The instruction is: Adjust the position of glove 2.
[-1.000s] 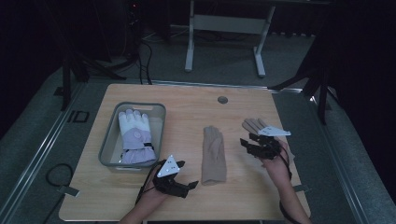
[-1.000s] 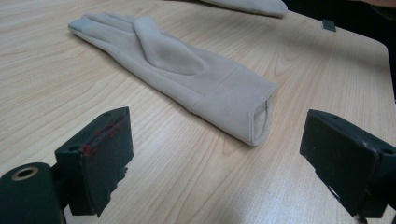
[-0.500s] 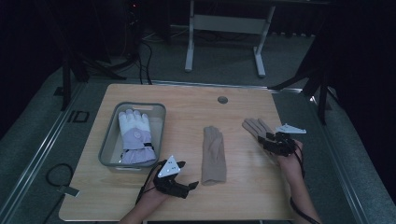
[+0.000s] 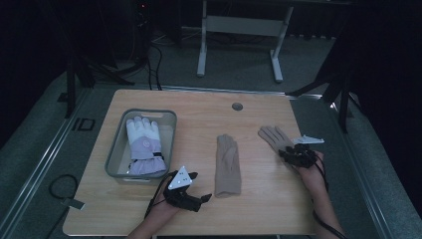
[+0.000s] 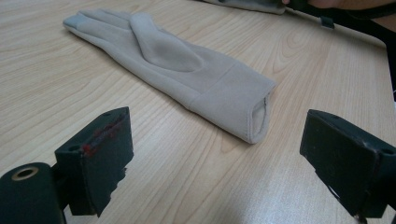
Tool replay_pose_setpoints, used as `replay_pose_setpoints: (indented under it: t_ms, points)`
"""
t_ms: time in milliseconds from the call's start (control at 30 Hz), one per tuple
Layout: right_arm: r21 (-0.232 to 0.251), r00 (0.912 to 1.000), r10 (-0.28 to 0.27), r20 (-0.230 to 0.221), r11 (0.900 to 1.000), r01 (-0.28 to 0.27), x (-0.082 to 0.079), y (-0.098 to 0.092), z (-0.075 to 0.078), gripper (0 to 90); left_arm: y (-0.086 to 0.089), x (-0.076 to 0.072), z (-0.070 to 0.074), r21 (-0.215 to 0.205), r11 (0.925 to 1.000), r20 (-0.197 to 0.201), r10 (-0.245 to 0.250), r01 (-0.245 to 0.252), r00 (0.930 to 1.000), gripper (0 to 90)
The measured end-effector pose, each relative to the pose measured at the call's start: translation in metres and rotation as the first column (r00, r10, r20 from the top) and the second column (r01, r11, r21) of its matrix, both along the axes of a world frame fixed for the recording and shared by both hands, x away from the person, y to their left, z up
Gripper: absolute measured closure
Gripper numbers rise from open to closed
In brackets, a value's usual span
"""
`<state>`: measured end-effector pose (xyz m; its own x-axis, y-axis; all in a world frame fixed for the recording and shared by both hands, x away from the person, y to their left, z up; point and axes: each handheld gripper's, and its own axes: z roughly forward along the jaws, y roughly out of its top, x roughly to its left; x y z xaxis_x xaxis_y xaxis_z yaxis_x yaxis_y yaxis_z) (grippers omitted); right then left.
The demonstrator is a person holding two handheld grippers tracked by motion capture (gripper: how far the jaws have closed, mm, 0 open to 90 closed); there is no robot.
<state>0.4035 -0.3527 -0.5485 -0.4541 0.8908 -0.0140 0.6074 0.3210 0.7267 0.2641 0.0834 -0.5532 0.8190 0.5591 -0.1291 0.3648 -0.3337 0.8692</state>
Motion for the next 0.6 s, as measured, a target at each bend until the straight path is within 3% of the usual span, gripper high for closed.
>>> replay_pose_setpoints:
  t_ms: [100, 267, 367, 433, 600]
  points:
    - [0.014, 0.9998, -0.022, 0.003, 1.000, 0.022, -0.001, -0.001, 0.000, 84.3, 0.000, -0.001, 0.000, 0.001, 1.0000, 0.002, -0.002, 0.002, 1.0000, 9.6]
    - [0.020, 0.9961, -0.088, 0.002, 0.996, 0.088, -0.007, 0.008, 0.004, 88.1, 0.001, 0.000, 0.001, -0.006, 1.0000, 0.004, 0.006, -0.006, 1.0000, 9.6]
    - [0.058, 0.9888, -0.149, 0.010, 0.987, 0.148, -0.014, 0.014, 0.012, 88.3, 0.002, 0.000, 0.002, -0.010, 0.9999, 0.006, 0.007, -0.007, 1.0000, 9.6]
    - [0.056, 0.9845, -0.175, 0.019, 0.983, 0.173, -0.018, 0.020, 0.018, 88.3, 0.001, 0.000, 0.002, -0.009, 0.9999, 0.004, 0.006, -0.006, 1.0000, 9.7]
    - [0.121, 0.9657, -0.259, 0.010, 0.959, 0.256, -0.033, 0.036, 0.031, 88.3, 0.000, -0.001, 0.003, -0.007, 1.0000, 0.009, 0.001, -0.001, 1.0000, 9.7]
